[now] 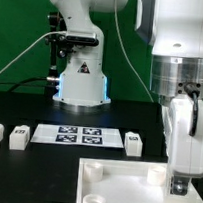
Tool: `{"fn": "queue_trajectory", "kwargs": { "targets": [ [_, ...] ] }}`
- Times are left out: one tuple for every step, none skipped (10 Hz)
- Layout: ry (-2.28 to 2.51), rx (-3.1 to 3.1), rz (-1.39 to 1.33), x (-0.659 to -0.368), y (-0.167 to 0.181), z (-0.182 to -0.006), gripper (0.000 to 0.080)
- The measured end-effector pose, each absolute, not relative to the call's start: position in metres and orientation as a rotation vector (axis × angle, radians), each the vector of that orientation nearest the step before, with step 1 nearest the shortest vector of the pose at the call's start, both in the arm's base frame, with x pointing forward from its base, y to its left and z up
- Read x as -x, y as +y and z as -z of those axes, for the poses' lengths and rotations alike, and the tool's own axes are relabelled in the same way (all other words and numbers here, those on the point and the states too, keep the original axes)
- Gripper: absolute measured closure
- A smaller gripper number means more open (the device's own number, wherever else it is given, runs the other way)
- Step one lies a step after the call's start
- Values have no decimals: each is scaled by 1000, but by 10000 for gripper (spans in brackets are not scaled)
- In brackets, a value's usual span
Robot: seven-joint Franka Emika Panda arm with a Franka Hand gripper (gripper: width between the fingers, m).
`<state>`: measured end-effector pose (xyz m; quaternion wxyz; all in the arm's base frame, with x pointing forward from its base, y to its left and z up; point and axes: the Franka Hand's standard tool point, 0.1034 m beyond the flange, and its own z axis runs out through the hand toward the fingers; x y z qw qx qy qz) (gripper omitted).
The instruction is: Assemble one leg
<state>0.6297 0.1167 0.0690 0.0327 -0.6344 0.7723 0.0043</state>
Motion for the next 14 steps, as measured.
{"fn": "queue_trajectory", "kwargs": {
  "targets": [
    [2377,1953,-13,-630,117,-69,152],
    [2374,1955,-13,-630,118,-69,150],
    [2360,1950,-9,-629,125,-75,150],
    [2349,1930,-14,-626,132,-85,150],
    [2346,1913,-25,-623,137,-92,150],
    [2340,1911,-24,-624,139,-96,150],
    [2342,1914,-25,-623,138,-93,150],
    [2343,1915,-25,-623,138,-93,150],
    [2343,1915,-25,-623,138,-93,150],
    [2343,1916,-26,-623,138,-92,150],
    [2344,1916,-26,-623,138,-92,150],
    [2344,1916,-26,-623,138,-92,150],
    [2344,1917,-26,-623,138,-91,150],
    [2344,1917,-26,-623,138,-91,150]
  ]
}}
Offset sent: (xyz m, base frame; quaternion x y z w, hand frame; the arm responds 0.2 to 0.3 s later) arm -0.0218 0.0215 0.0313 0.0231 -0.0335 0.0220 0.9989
